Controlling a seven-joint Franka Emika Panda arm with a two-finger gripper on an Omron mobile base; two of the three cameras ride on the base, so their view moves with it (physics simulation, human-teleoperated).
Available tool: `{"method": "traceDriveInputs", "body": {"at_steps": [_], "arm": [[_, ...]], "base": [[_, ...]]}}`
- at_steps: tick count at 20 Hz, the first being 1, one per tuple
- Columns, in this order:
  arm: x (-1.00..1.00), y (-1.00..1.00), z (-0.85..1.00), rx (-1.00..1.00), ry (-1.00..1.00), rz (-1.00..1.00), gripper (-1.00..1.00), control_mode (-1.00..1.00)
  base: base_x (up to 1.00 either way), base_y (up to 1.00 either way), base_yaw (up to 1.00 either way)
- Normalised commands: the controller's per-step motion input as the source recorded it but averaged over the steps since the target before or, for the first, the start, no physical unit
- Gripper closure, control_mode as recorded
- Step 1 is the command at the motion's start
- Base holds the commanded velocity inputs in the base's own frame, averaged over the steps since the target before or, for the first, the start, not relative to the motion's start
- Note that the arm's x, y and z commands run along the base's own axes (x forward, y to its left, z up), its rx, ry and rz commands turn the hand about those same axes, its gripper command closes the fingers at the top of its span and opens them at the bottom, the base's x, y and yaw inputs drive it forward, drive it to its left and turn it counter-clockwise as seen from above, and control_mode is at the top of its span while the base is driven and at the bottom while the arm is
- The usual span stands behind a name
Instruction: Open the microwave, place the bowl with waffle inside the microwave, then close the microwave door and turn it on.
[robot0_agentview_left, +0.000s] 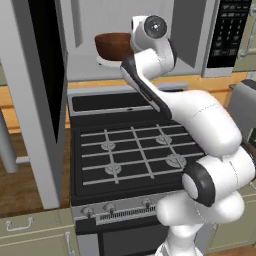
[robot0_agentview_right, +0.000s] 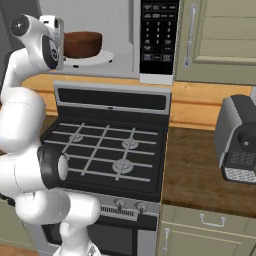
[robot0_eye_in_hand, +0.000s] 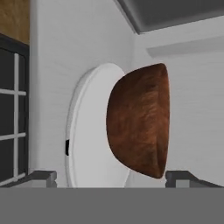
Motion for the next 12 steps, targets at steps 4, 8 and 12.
{"method": "traceDriveInputs", "body": {"at_steps": [4, 8, 12], "arm": [[-1.00, -0.04, 0.10, 0.00, -0.04, 0.00, -1.00, -1.00], [-1.00, -0.01, 0.26, 0.00, -0.01, 0.00, -1.00, -1.00], [-1.00, -0.04, 0.05, 0.12, -0.04, -0.07, -1.00, -1.00]], "base": [[0.00, 0.00, 0.00], [0.00, 0.00, 0.00], [0.00, 0.00, 0.00]]}}
